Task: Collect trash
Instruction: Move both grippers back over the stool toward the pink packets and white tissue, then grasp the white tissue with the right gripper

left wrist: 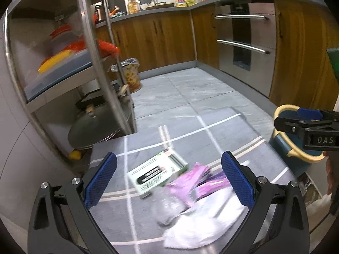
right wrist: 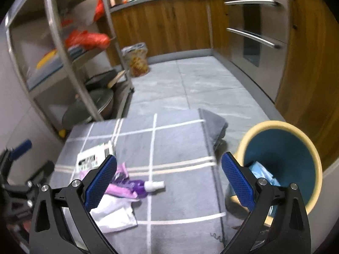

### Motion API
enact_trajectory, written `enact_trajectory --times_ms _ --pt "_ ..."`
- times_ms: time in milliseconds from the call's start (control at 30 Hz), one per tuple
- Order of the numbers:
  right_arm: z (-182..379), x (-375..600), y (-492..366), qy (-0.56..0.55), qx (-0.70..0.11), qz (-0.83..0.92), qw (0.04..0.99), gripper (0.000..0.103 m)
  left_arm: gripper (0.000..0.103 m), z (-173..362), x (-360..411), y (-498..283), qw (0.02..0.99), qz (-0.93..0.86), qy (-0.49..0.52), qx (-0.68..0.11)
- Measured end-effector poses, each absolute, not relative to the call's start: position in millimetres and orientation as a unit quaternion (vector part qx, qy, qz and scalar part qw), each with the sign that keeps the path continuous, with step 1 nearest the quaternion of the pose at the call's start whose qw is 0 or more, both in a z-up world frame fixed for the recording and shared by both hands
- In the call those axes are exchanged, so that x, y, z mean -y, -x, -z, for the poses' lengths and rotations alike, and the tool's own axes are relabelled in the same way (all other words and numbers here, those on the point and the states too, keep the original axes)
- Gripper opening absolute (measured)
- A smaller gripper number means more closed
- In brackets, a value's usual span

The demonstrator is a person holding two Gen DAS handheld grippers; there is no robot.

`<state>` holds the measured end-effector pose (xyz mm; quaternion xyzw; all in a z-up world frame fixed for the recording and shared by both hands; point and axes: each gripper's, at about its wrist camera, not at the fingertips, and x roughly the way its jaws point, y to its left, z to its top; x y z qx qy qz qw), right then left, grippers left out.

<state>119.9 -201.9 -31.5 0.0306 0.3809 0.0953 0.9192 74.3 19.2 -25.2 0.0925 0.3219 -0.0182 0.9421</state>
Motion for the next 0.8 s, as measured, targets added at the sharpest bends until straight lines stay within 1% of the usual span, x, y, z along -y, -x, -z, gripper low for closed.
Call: enact_trajectory --times_ms 300,500,533,633,700,767,800 --pt "54.0 162.9 -117.1 0.009 -0.409 -0.139 0.902 0.098 0.097 40.9 -79.6 -70.6 0.936 -0.023 -0.058 -0.346" --pt "72.5 131.9 -108.3 0.049 -0.427 -0.184 0.884 0.094 0.097 50.1 -98.6 -77.2 0.93 -0.039 -0.025 -0.365" --pt "77.0 128.0 -107.3 0.053 -0.433 -0.192 0.879 0.092 0.097 51.0 -99.0 -78.4 0.929 -0.041 -0.024 -0.367" --pt "91.4 119.1 -105.9 0.066 -0.454 -0.209 0.863 0.079 0.097 52.6 -96.9 -80.3 0.928 -0.042 -0.028 -0.37" --pt "100.7 112.5 -105.3 0.08 -0.466 -0.219 0.853 0.076 0.097 53.3 -95.1 -80.1 0.927 -0.04 -0.031 -0.37" --pt "108.6 108.1 -105.0 0.086 -0.475 -0.228 0.846 0.067 0.097 53.6 -93.0 -80.0 0.928 -0.039 -0.036 -0.37" --pt "112.9 105.7 -105.6 0.088 -0.481 -0.232 0.841 0.066 0.097 53.8 -92.2 -80.1 0.927 -0.039 -0.038 -0.37"
